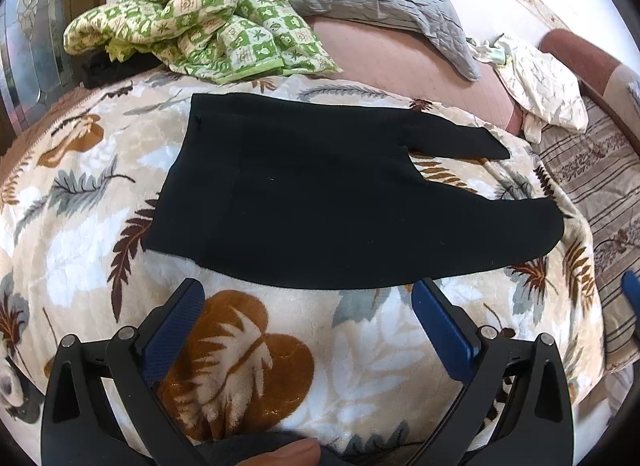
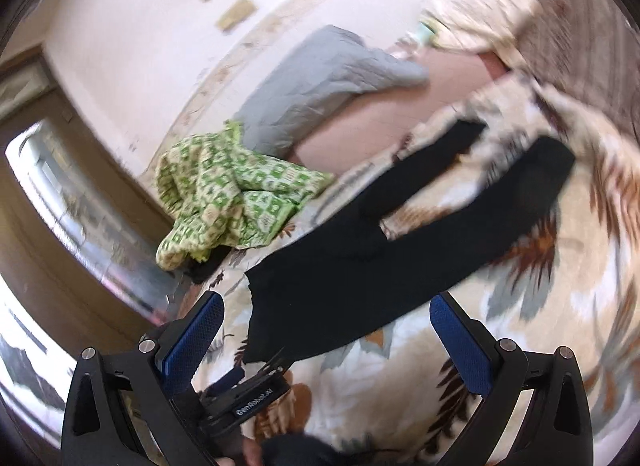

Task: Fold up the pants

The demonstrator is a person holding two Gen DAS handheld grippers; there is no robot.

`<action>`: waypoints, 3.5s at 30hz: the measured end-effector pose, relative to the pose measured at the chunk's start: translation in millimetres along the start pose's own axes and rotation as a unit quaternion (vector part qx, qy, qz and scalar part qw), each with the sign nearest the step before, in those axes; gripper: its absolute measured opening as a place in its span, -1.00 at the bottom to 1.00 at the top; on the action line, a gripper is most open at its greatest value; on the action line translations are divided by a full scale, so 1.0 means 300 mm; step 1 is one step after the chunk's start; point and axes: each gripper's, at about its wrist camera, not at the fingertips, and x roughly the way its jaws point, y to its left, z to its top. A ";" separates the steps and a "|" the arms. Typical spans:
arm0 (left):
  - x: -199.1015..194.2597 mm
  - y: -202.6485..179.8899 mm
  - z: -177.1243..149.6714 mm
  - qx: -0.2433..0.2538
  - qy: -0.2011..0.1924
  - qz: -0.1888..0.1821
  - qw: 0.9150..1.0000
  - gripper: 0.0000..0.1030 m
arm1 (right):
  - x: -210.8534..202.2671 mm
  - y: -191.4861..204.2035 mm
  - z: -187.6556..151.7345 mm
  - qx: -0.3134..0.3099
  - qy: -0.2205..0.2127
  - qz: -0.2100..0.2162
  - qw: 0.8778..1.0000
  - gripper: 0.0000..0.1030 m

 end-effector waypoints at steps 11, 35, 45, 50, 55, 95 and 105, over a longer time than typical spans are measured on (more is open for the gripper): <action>-0.041 0.091 -0.001 -0.088 -0.031 -0.178 0.980 1.00 | -0.054 -0.486 0.003 -0.023 -0.022 -0.067 0.997 0.87; 0.024 0.151 0.023 -0.141 -0.007 -0.281 0.949 1.00 | 0.268 -0.974 0.348 0.249 0.003 0.057 0.967 -0.01; 0.032 0.158 0.023 -0.148 -0.004 -0.286 0.947 1.00 | 0.156 -0.923 0.364 0.184 0.018 -0.012 0.983 0.34; 0.037 0.151 0.024 -0.147 0.000 -0.283 0.948 1.00 | 0.283 -0.960 0.298 0.241 0.094 -0.098 0.961 0.39; 0.037 0.158 0.022 -0.150 -0.001 -0.284 0.947 1.00 | 0.301 -1.025 0.299 0.284 0.055 -0.110 0.951 0.42; 0.264 0.535 0.051 -0.402 0.031 -0.211 0.891 1.00 | 0.257 -1.124 0.253 0.199 -0.032 -0.005 0.979 -0.66; 0.283 0.537 0.087 -0.381 0.002 -0.240 0.893 0.92 | 0.248 -1.118 0.248 0.193 -0.042 0.004 0.980 -0.57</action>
